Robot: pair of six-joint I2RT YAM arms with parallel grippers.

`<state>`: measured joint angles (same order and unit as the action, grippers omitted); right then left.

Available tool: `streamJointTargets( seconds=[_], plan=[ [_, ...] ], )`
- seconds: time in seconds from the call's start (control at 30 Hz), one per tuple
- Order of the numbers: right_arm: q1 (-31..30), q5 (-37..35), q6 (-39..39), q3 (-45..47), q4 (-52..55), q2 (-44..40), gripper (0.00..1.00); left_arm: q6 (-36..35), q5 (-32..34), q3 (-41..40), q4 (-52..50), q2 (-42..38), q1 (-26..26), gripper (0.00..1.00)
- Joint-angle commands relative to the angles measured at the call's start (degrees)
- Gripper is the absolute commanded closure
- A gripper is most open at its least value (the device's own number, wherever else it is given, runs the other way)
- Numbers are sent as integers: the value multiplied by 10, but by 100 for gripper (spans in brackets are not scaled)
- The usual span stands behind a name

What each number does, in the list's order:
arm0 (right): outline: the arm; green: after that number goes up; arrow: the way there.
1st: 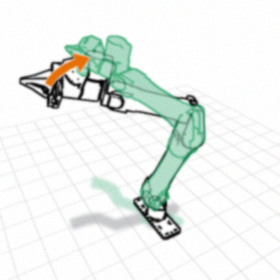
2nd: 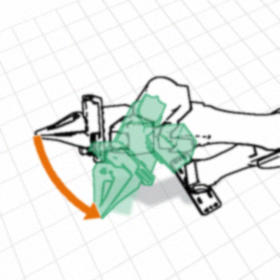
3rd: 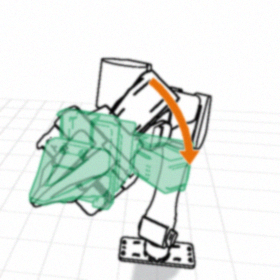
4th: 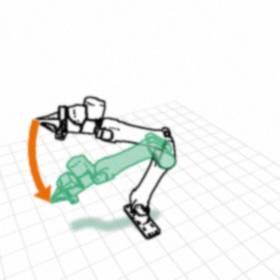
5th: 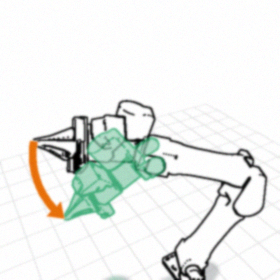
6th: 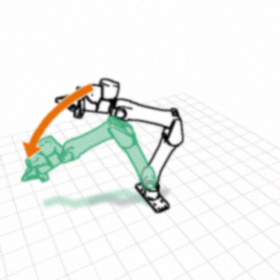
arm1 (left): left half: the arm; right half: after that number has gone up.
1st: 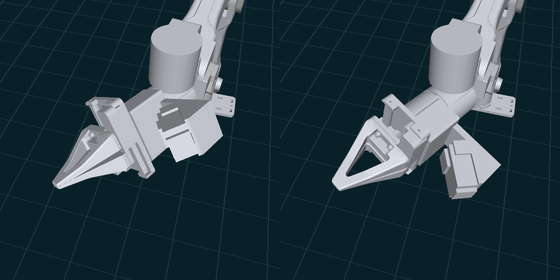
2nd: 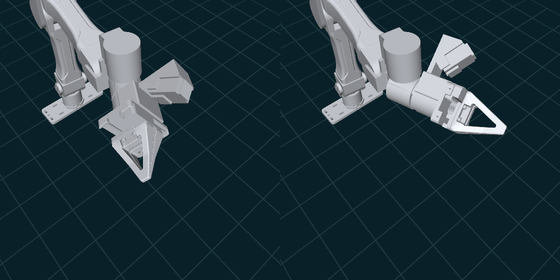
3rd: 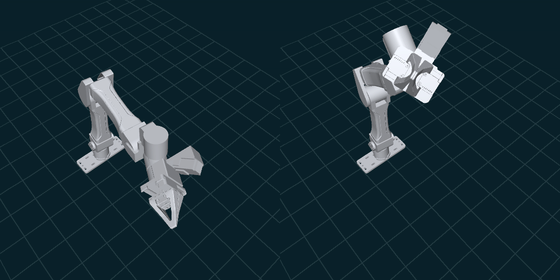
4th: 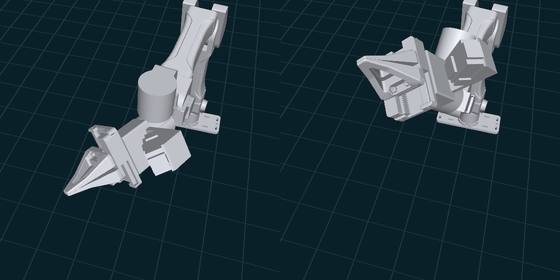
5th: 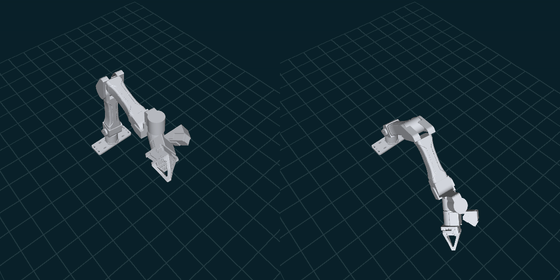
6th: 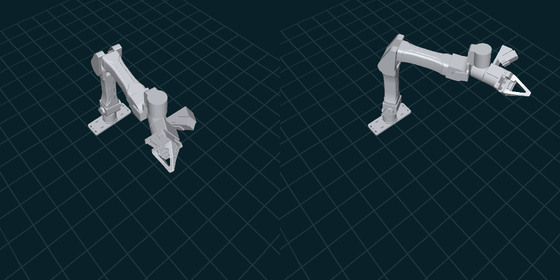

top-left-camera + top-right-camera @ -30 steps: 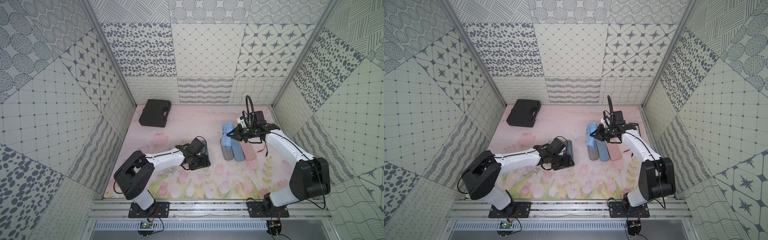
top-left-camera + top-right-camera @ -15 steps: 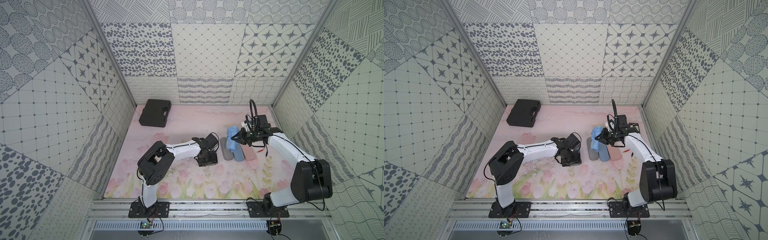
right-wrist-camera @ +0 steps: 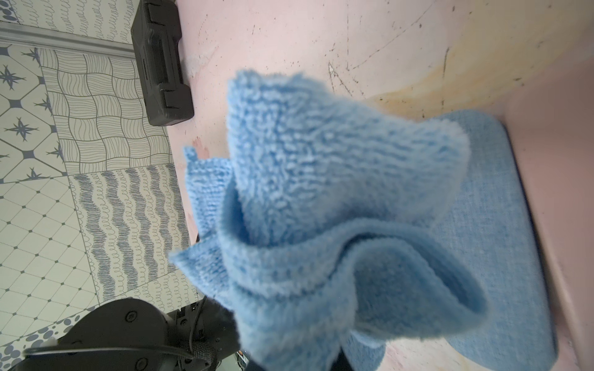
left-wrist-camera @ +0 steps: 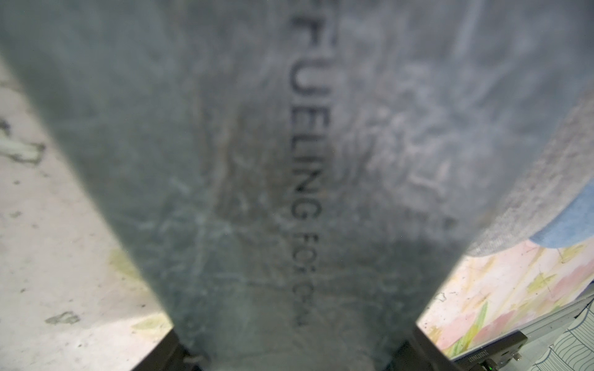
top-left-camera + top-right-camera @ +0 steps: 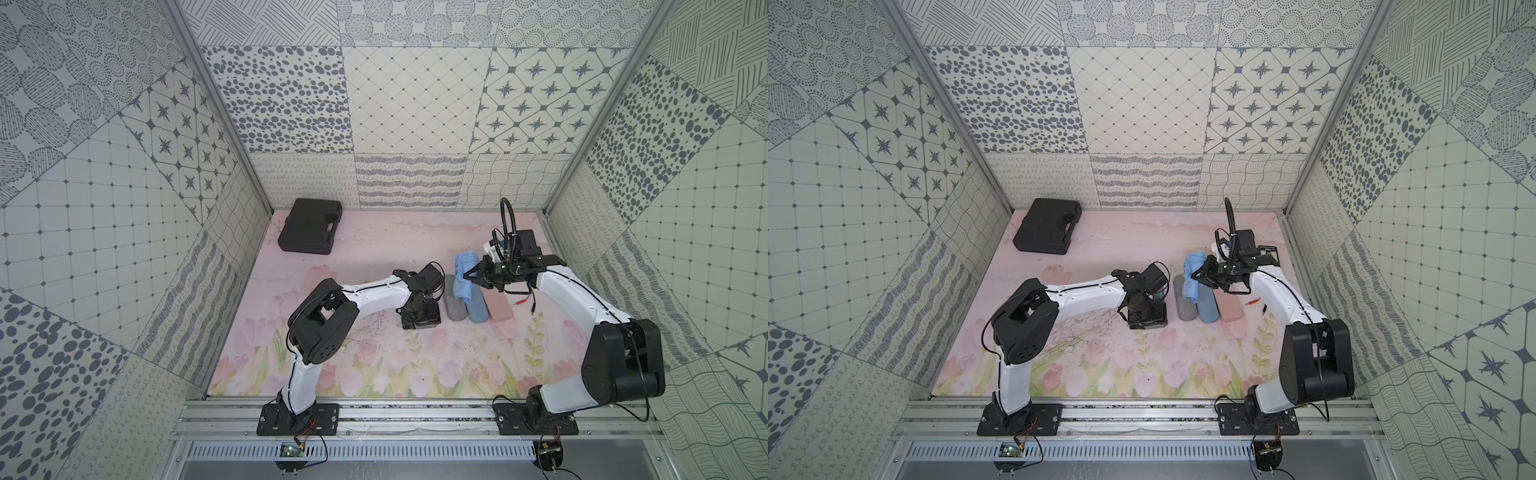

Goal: Wipe the eyeglass case
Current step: Place the eyeglass case at the center of the board.

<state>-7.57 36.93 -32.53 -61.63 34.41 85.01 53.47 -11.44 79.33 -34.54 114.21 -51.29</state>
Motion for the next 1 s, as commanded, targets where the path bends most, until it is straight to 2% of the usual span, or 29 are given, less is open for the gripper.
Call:
streamJointTargets(
  seconds=[0.0, 0.23, 0.43, 0.47, 0.5, 0.8, 0.97],
  plan=[
    [4, 8, 12, -2, -25, 0, 100, -3, 22, 2, -19, 8, -6, 32],
    [5, 9, 13, 0, -24, 0, 100, -4, 27, 10, -12, 1, -6, 20],
    [5, 10, 13, -3, -24, 2, 100, -10, 39, 4, 0, -20, -6, 13],
    [5, 10, 13, -5, -23, 3, 100, -14, 45, 2, 0, -25, -6, 9],
    [5, 10, 13, -6, -23, 4, 100, -17, 51, 0, -1, -31, -6, 1],
    [6, 10, 12, -15, -18, 8, 100, -72, 130, -56, 35, -129, -11, 0],
    [5, 8, 9, -27, -13, 12, 100, -115, 202, -86, 41, -191, -16, 0]
  ],
)
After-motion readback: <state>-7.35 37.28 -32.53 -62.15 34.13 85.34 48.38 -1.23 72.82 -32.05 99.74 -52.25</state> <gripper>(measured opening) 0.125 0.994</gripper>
